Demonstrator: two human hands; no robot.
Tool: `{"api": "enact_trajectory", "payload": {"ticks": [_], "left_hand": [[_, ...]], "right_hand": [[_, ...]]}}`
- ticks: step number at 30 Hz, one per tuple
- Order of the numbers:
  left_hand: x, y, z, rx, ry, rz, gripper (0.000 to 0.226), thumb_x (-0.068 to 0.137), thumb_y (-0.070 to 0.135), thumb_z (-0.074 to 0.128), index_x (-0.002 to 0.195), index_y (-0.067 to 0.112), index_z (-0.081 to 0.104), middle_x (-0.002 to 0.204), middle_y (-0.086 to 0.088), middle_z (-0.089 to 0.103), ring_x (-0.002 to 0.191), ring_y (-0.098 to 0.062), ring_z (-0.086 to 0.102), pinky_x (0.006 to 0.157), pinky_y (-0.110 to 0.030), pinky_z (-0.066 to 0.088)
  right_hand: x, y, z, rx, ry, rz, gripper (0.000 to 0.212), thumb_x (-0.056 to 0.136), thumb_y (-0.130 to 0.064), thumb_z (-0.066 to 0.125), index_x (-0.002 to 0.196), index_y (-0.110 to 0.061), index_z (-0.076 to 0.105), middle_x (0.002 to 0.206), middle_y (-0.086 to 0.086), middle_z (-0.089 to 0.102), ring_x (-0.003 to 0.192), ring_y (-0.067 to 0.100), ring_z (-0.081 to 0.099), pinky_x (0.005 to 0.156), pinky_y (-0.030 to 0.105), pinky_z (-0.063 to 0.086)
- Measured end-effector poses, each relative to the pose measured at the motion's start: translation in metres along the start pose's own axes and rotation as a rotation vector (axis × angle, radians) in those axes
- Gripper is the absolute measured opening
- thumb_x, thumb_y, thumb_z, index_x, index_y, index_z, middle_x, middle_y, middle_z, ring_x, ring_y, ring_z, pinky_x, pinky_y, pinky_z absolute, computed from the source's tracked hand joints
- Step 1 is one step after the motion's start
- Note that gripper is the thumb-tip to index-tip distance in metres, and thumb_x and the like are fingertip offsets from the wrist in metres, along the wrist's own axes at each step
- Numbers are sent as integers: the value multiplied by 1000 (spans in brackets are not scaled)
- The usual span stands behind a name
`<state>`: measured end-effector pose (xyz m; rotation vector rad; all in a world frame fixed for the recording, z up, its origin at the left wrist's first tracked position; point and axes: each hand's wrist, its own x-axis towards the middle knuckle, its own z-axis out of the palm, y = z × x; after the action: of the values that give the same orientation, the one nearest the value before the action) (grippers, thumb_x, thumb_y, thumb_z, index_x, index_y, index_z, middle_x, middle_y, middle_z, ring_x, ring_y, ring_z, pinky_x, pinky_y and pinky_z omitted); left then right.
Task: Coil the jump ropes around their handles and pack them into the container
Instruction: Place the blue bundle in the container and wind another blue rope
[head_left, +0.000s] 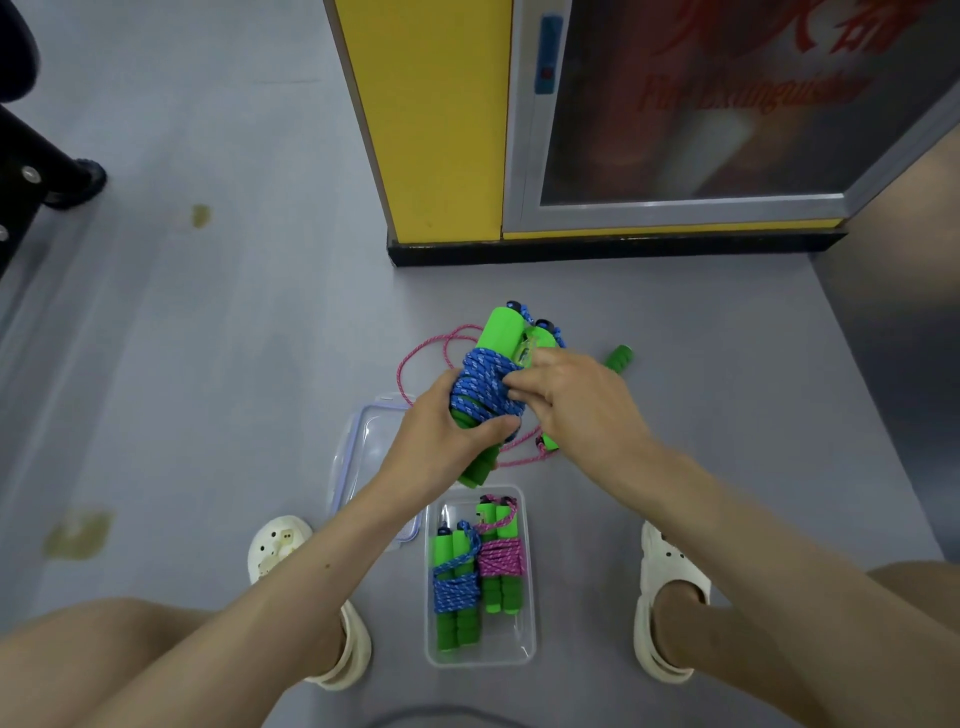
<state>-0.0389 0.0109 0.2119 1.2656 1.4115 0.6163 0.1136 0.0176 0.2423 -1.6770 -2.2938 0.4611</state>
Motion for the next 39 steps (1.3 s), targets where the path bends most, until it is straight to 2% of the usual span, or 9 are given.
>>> {"api": "enact_trajectory", "payload": {"ticks": [4, 8, 13, 20, 23, 25, 28, 32, 39], "left_hand": [[0, 5, -1, 160, -21, 65, 46, 75, 31, 78, 113, 25, 53, 90, 6, 68, 75, -10, 67, 71, -30, 58], [-5, 4, -3, 189, -28, 74, 46, 74, 32, 79, 112, 28, 52, 84, 13, 65, 63, 2, 64, 60, -19, 56], [-8, 5, -5, 107, -78, 32, 45, 75, 24, 80, 112, 25, 53, 83, 2, 69, 58, -14, 68, 57, -30, 59], [-11, 7, -11, -85, -150, 13, 39, 80, 18, 75, 113, 20, 55, 94, -9, 70, 65, -19, 70, 60, -33, 60], [-13, 8, -13, -145, -169, -2, 36, 78, 36, 67, 109, 23, 55, 94, -5, 70, 73, -25, 71, 62, -44, 60], [-13, 7, -11, -143, -155, -11, 41, 78, 44, 60, 111, 20, 56, 96, -7, 70, 76, -27, 71, 63, -49, 59], [-12, 3, -8, -151, -124, -7, 32, 89, 39, 56, 112, 18, 59, 99, -10, 70, 78, -29, 71, 64, -52, 59], [-12, 5, -8, -162, -125, -22, 43, 82, 50, 53, 110, 18, 60, 98, -10, 70, 81, -29, 71, 67, -54, 58], [-9, 7, -4, -142, -132, -48, 17, 93, 35, 54, 105, 24, 58, 97, -5, 70, 78, -23, 72, 70, -46, 60]], "right_hand": [[4, 5, 0, 167, 39, 118, 13, 81, -14, 72, 92, -8, 77, 85, 3, 54, 87, 25, 56, 72, 35, 43], [7, 13, -5, 183, 35, 285, 22, 65, -29, 84, 72, -16, 67, 93, -2, 43, 94, 14, 43, 79, 28, 35], [3, 15, -4, 124, -29, 265, 27, 68, -39, 81, 88, -26, 69, 125, 0, 31, 121, 17, 27, 88, 24, 15], [4, 11, -4, 331, -41, 260, 16, 75, -28, 78, 88, -24, 71, 142, 0, 28, 133, 17, 24, 107, 32, 16], [5, 8, -6, 388, -74, 239, 17, 74, -27, 79, 80, -33, 64, 143, -2, 29, 132, 18, 25, 113, 41, 19], [4, 8, -6, 390, -107, 239, 13, 75, -27, 78, 81, -31, 67, 145, -4, 28, 133, 18, 24, 113, 39, 18], [2, 8, -7, 381, -136, 251, 13, 77, -26, 77, 88, -24, 72, 148, -5, 26, 132, 16, 22, 109, 32, 14], [2, 7, -9, 361, -170, 266, 17, 77, -27, 76, 82, -30, 60, 147, -3, 23, 134, 16, 19, 106, 27, 12], [2, 13, -8, 307, -182, 268, 16, 76, -25, 75, 79, -25, 59, 138, 1, 26, 125, 12, 20, 85, 19, 9]]}}
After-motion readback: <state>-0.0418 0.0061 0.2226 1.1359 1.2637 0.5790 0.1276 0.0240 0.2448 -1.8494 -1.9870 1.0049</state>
